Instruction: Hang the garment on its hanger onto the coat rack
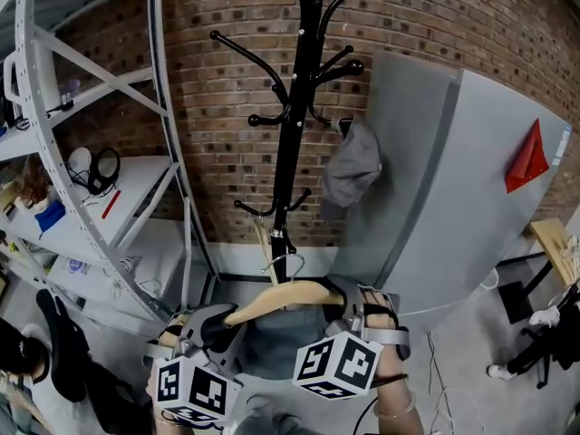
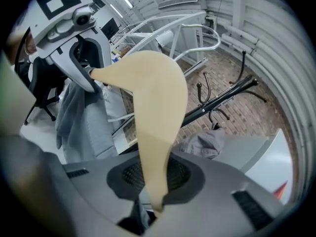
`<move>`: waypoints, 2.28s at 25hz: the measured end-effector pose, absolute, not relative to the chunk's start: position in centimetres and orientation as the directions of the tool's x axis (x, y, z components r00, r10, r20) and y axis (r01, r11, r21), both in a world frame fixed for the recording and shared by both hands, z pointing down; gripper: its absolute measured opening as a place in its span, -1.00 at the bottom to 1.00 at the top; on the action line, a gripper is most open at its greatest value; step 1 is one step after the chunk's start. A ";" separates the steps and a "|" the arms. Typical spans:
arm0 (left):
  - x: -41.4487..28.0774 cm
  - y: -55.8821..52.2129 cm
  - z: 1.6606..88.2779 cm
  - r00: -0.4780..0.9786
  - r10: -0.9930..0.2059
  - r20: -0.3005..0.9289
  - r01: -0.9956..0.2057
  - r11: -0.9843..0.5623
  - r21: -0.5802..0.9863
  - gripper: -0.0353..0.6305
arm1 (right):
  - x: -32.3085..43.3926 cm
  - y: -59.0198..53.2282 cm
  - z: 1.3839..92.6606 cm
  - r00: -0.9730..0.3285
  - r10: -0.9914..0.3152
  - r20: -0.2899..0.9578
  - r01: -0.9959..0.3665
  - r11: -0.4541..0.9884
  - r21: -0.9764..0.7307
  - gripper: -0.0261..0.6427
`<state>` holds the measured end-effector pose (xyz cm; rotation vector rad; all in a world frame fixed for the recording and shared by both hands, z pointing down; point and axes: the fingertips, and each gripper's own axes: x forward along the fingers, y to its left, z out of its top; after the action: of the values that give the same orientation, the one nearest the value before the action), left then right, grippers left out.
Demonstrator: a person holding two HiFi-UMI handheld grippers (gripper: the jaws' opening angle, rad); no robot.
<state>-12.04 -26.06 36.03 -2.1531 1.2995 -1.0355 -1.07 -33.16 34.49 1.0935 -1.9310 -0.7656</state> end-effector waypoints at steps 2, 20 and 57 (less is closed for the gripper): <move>-12.6 -27.4 35.2 0.289 -0.885 0.366 -0.561 -0.466 -0.684 -0.62 | -1.6 -34.4 33.8 -0.335 -0.885 0.323 -0.422 0.447 0.788 -0.74; -19.1 -40.8 28.1 0.320 -0.908 0.271 -0.491 -0.404 -0.772 -0.62 | -7.9 -46.3 26.9 -0.339 -0.909 0.243 -0.464 0.386 0.797 -0.75; -19.6 -54.1 33.0 0.366 -0.844 0.393 -0.480 -0.533 -0.696 -0.62 | -8.1 -58.3 31.3 -0.226 -0.915 0.334 -0.474 0.403 0.783 -0.75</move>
<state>-19.63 -54.08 32.96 -2.1622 1.1452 -1.0291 -8.10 -58.27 31.28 1.1954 -1.8528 -0.6895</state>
